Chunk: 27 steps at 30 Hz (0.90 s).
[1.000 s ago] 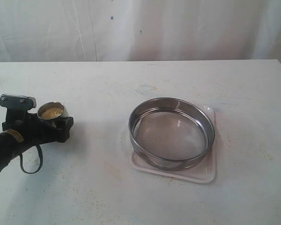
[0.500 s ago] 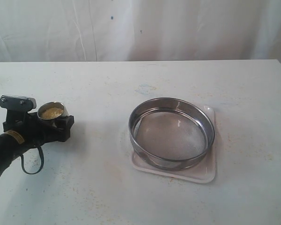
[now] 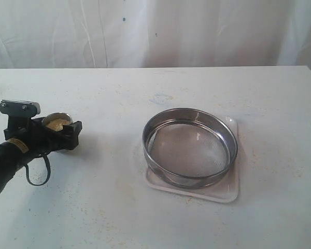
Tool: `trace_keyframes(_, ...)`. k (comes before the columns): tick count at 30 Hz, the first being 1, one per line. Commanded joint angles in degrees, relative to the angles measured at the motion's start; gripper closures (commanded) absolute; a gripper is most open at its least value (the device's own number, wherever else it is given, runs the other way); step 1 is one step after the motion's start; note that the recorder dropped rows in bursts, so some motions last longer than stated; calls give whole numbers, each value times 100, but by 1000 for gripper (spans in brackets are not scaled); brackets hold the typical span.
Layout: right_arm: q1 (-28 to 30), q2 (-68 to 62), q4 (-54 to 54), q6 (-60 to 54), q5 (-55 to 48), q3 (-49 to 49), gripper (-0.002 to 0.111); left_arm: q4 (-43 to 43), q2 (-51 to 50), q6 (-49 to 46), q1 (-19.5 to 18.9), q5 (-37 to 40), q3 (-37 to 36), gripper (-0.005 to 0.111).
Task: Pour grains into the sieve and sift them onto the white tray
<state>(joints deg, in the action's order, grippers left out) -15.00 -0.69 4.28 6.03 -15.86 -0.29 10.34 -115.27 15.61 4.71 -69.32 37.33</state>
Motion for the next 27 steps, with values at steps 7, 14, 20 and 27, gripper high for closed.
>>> trace_keyframes(7, -31, 14, 8, 11, 48, 29, 108, 366, -9, 334, 0, 152, 9, 48)
trace_keyframes(14, -31, 14, 8, 11, 48, 29, 108, 730, -9, 371, 0, 189, 9, 91)
trace_keyframes(20, -31, 14, 8, 11, 48, 29, 108, 869, -9, 371, 0, 202, 9, 107)
trace_keyframes(27, -31, 14, 8, 11, 48, 29, 108, 1526, -9, 371, 0, 109, 9, 107)
